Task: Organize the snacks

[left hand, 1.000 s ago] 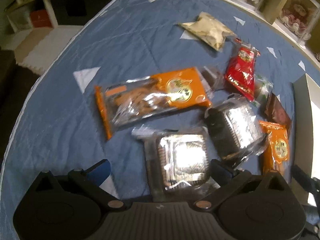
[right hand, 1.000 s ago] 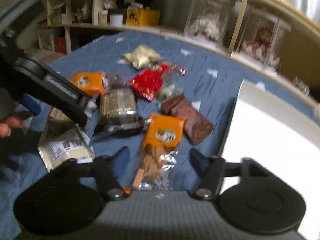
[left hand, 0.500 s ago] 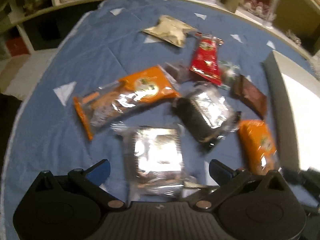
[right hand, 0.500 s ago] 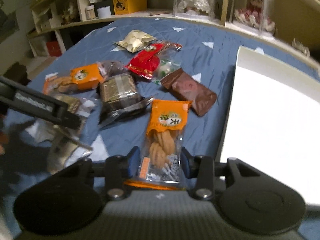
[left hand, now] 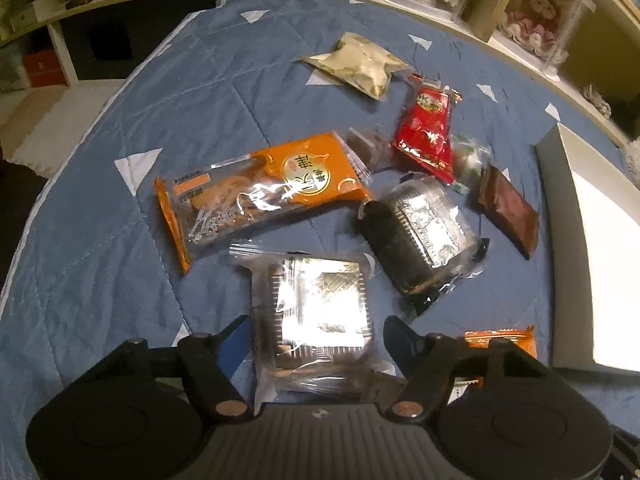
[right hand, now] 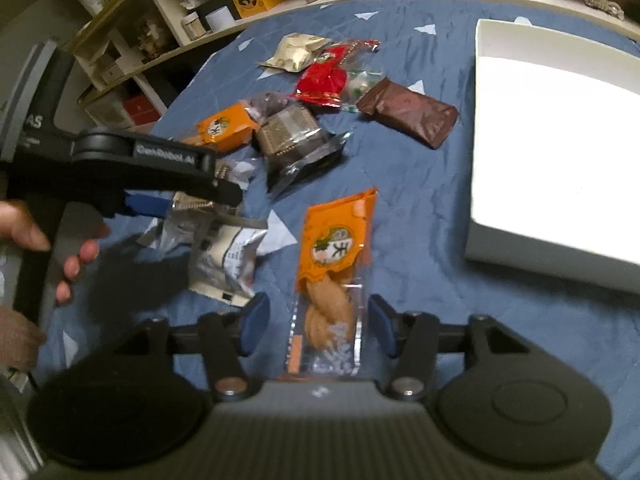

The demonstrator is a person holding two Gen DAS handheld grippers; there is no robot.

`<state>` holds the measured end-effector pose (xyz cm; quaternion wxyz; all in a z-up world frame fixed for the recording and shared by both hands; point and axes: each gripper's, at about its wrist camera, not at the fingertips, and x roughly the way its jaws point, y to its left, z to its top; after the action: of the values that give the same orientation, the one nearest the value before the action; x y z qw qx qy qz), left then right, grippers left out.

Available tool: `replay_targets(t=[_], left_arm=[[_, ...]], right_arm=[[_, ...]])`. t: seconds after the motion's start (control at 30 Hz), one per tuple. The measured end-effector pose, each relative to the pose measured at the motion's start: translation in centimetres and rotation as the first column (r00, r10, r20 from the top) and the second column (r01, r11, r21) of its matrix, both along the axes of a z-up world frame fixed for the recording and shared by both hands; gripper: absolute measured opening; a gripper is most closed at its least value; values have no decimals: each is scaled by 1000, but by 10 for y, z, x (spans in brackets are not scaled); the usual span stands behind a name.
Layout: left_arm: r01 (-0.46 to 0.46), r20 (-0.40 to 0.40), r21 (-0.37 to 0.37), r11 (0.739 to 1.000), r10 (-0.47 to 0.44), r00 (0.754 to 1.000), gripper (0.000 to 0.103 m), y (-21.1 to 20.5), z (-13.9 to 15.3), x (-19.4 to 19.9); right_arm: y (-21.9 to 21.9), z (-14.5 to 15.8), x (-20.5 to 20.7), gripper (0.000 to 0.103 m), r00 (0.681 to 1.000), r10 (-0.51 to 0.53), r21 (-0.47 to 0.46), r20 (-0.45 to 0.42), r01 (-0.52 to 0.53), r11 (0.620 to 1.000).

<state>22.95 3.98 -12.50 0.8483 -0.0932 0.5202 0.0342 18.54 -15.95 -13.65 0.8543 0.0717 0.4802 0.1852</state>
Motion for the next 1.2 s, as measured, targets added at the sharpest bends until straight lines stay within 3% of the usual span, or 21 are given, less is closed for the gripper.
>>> replay_targets(t=[0.3,0.43,0.7,1.0,1.2], left_arm=[[-1,1,31,1000,1,1000,71,-4,-5,4],[-20,6,23,1000,19,1000,64,1,-6,4],[-10,49,-8,1000,11,999,62,2,11,-12],[22,209,-90,996,-3,978,62,-1,63,-40],[84,314,-76,994,-56,948,62,-24,95,-48]], right_arm=[[18,-13,11,66,1000,-8,-101,-20,6,995],[17,-18,14,51,999,-22,-115,-31,19,993],[11,-11,13,38,999,-31,-88,-10,30,996],[-8,28,1,37,991,-70,-52,114,77,996],[-33,59,-3,37,973,-126,-21,195,133,991]])
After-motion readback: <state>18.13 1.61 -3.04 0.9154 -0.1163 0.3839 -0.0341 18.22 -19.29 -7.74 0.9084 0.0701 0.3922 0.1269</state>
